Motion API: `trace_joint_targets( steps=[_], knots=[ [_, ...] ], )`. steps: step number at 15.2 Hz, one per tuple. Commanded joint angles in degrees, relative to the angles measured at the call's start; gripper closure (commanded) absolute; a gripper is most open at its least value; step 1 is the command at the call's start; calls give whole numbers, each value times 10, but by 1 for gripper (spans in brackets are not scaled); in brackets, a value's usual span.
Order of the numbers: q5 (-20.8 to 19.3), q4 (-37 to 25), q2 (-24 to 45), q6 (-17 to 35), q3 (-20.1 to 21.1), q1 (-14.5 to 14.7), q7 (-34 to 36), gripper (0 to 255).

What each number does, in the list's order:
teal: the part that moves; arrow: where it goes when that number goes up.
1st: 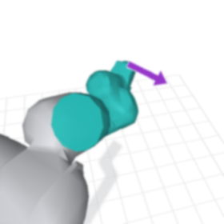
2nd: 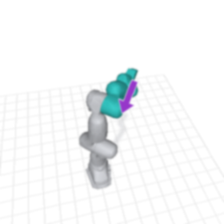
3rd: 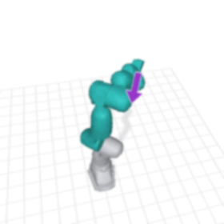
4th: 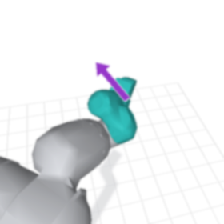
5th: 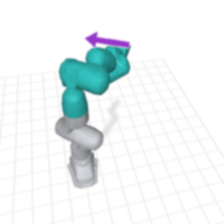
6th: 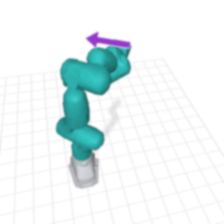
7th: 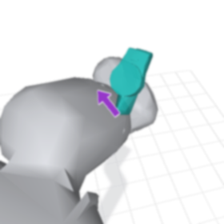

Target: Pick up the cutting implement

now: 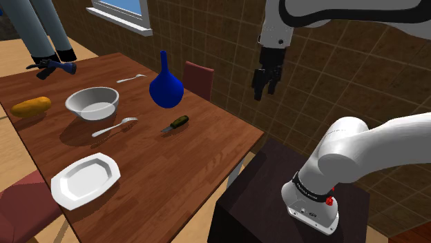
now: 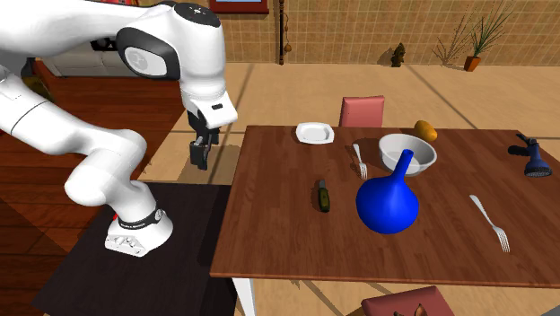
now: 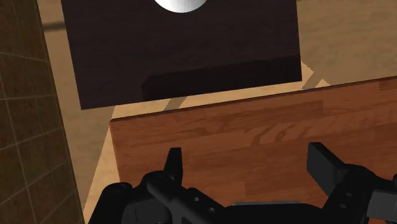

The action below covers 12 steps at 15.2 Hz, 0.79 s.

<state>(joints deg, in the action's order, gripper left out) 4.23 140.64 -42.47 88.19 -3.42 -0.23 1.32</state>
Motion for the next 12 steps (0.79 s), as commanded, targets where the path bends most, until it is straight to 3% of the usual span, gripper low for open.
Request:
trace_joint_targets(
  steps=[1, 12],
  knots=[
    [0, 0, 0, 0, 0, 0, 0, 0],
    [-45, -46, 219, 194, -34, 59, -220, 0]
  ],
)
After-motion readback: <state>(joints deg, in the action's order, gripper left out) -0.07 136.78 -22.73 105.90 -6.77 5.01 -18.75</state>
